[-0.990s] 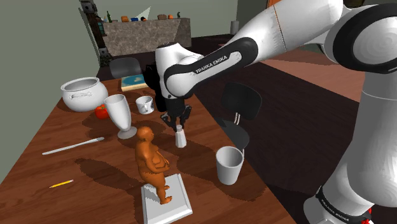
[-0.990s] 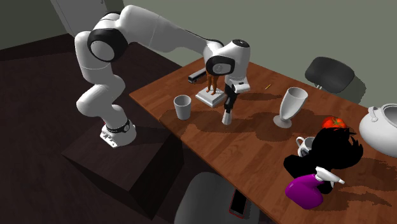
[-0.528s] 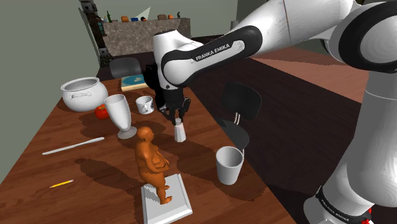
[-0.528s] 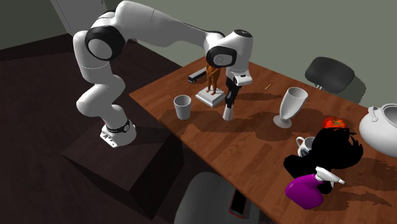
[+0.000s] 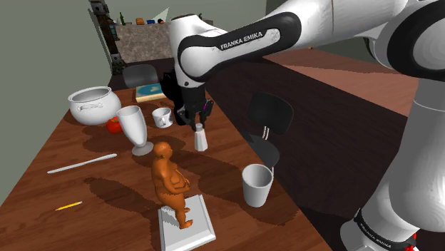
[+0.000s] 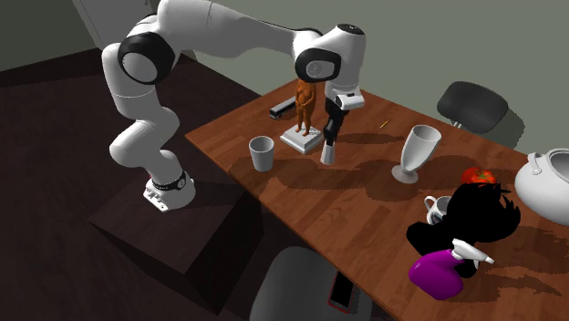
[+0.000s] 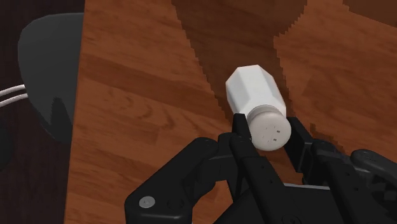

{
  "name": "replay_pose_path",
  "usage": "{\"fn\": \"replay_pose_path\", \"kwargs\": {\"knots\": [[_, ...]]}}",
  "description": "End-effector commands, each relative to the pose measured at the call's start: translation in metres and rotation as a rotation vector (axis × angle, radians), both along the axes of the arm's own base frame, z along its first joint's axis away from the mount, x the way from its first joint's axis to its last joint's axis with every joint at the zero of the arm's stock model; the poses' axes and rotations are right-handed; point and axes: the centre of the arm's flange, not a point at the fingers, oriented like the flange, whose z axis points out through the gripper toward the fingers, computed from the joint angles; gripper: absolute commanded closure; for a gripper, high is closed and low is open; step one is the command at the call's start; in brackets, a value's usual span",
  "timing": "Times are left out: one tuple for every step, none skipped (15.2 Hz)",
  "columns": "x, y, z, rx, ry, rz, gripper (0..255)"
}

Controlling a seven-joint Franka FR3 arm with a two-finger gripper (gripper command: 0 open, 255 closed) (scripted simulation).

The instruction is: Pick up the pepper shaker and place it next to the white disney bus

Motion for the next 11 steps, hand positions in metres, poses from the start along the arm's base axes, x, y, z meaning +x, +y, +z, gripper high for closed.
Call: {"fn": "replay_pose_path", "kwargs": {"knots": [[0.001, 0.0, 0.011, 0.0, 0.0, 0.0, 255], [0.001, 0.0, 0.016, 0.0, 0.0, 0.0, 255], [0.001, 0.0, 0.021, 0.0, 0.0, 0.0, 255], [0.001, 0.0, 0.026, 0.0, 0.0, 0.0, 255], [0.001, 0.0, 0.032, 0.0, 0.0, 0.0, 255], [0.001, 0.0, 0.037, 0.0, 0.0, 0.0, 255], [0.001, 0.0, 0.042, 0.0, 0.0, 0.0, 255], [0.001, 0.0, 0.048, 0.0, 0.0, 0.0, 255], [0.001, 0.0, 0.053, 0.0, 0.0, 0.0, 255], [0.001, 0.0, 0.058, 0.0, 0.0, 0.0, 255], [0.001, 0.0, 0.063, 0.0, 0.0, 0.0, 255]]}}
